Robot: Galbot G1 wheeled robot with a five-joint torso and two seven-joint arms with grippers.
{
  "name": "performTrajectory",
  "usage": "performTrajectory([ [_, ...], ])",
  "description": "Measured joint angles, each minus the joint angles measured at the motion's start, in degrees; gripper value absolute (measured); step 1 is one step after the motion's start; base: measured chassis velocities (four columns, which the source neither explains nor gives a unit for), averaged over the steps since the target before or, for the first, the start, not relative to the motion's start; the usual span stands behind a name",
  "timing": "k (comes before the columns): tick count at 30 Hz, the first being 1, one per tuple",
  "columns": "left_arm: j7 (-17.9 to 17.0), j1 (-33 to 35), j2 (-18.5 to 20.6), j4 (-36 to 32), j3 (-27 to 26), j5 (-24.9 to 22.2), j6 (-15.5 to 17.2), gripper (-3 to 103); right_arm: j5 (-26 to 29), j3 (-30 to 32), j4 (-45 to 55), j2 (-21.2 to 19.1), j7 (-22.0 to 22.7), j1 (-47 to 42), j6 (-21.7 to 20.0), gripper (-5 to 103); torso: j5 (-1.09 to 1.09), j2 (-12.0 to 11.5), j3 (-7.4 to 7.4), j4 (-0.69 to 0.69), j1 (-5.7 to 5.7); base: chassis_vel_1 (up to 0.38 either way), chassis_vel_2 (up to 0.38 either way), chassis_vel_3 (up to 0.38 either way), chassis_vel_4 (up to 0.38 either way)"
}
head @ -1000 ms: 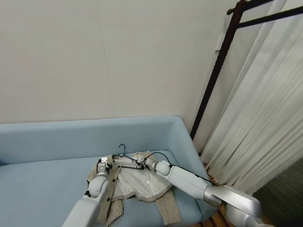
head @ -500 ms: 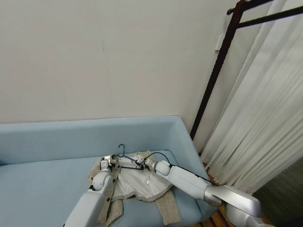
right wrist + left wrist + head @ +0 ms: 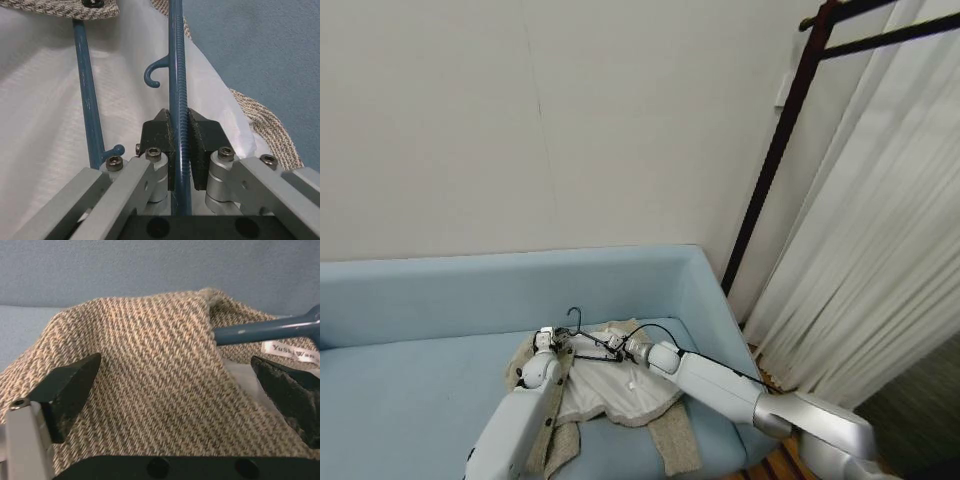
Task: Pick up the clothes from the sofa and hang them on the clothes hanger.
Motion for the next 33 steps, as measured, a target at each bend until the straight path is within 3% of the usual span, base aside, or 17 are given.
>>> performTrajectory([
  [2, 0.0, 0.3, 0.2, -0.1, 0.0, 0.4, 0.0, 90, 0.0, 0.0, -0.2, 0.1, 0.0, -0.1, 0.0, 8, 0.00, 0.0, 0.00, -0.01, 0.00, 0.000, 0.000, 0.000, 0.000],
  [5, 0.0, 0.3, 0.5, 0.0, 0.0, 0.5, 0.0, 85, 0.0, 0.1, -0.3, 0.1, 0.0, -0.2, 0.0, 8, 0.00, 0.0, 0.00, -0.01, 0.00, 0.000, 0.000, 0.000, 0.000],
  [11, 0.6, -0.1, 0.6, 1.3, 0.0, 1.2, -0.5, 57, 0.0, 0.1, -0.1, 0.1, 0.1, -0.1, 0.0, 8, 0.00, 0.0, 0.00, -0.01, 0.00, 0.000, 0.000, 0.000, 0.000],
  [16, 1.0, -0.2, 0.4, 1.3, 0.0, 1.5, -0.6, 46, 0.0, 0.0, 0.1, -0.1, 0.2, 0.0, 0.0, 8, 0.00, 0.0, 0.00, -0.01, 0.00, 0.000, 0.000, 0.000, 0.000],
  [17, 1.1, -0.1, 0.3, 1.3, 0.0, 1.7, -0.6, 36, 0.0, 0.0, 0.4, -0.2, 0.3, 0.1, 0.0, 8, 0.00, 0.0, 0.00, -0.01, 0.00, 0.000, 0.000, 0.000, 0.000],
  [20, 1.3, -0.1, 0.3, 1.3, 0.0, 1.7, -0.6, 30, 0.1, -0.1, 0.6, -0.3, 0.3, 0.1, 0.0, 8, 0.00, 0.0, 0.00, -0.01, 0.00, 0.000, 0.000, 0.000, 0.000],
  [24, 1.4, 0.0, 0.5, 1.0, -0.1, 2.0, -0.7, 9, 0.1, -0.1, 1.0, -0.4, 0.4, 0.2, 0.0, 8, 0.00, 0.0, 0.00, -0.01, 0.00, 0.000, 0.000, 0.000, 0.000],
  [28, 1.6, 0.4, 0.7, -0.5, 0.2, 2.0, -0.6, 3, 0.3, -0.2, 1.2, -0.3, 0.3, 0.4, 0.5, 8, -0.01, 0.0, 0.00, -0.02, 0.00, 0.000, 0.000, 0.000, 0.000],
  [33, 1.0, 1.6, 1.4, -3.9, 1.1, 2.1, -0.2, 3, 0.3, -0.9, 0.2, -0.4, -1.7, 1.7, 2.9, 8, -0.01, 0.0, 0.00, -0.01, 0.00, 0.000, 0.000, 0.000, 0.000],
])
